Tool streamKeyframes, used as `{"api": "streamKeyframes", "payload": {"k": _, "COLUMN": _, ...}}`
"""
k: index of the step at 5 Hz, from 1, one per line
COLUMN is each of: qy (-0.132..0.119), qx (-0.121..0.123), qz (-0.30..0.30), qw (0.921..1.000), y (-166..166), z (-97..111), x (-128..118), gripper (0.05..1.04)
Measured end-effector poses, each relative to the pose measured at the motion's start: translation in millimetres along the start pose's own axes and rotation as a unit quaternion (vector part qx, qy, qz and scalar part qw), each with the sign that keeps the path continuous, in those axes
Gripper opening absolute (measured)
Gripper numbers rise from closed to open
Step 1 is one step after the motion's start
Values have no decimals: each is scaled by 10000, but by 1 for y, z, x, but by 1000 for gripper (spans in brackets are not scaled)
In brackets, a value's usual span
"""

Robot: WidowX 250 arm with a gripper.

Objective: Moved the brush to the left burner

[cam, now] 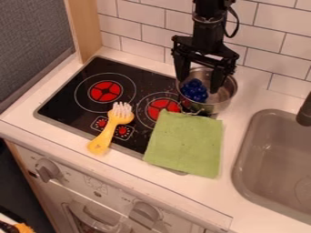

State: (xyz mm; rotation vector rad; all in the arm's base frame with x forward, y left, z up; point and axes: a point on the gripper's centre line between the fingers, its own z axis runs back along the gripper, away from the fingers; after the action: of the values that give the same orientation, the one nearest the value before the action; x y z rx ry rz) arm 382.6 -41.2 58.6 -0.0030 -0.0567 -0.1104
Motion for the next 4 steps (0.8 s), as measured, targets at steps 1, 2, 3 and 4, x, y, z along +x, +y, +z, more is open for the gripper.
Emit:
{"api": "streamKeyframes", "payload": {"k": 1, "qy": 245, "qx": 27, "qz": 38, "qw": 9997, "y": 1, "z": -19, "x": -11, "gripper": 1003}}
{"api": "streamKeyframes", "payload": {"k": 2, "qy": 183, "qx": 141, "qz": 28, "qw": 9997, "y": 5, "z": -13, "x": -49, "gripper": 1000}}
{"api": "streamKeyframes", "payload": {"k": 3, "qy": -249, "qx": 261, "qz": 182, "qw": 9992, "y": 14, "z": 7, "x": -74, "gripper": 1000}}
{"api": "streamKeyframes", "payload": {"k": 4, "qy": -323, "qx": 410, "qz": 268, "qw": 9983, "y": 22, "z": 12, "x": -88, "gripper": 1000}}
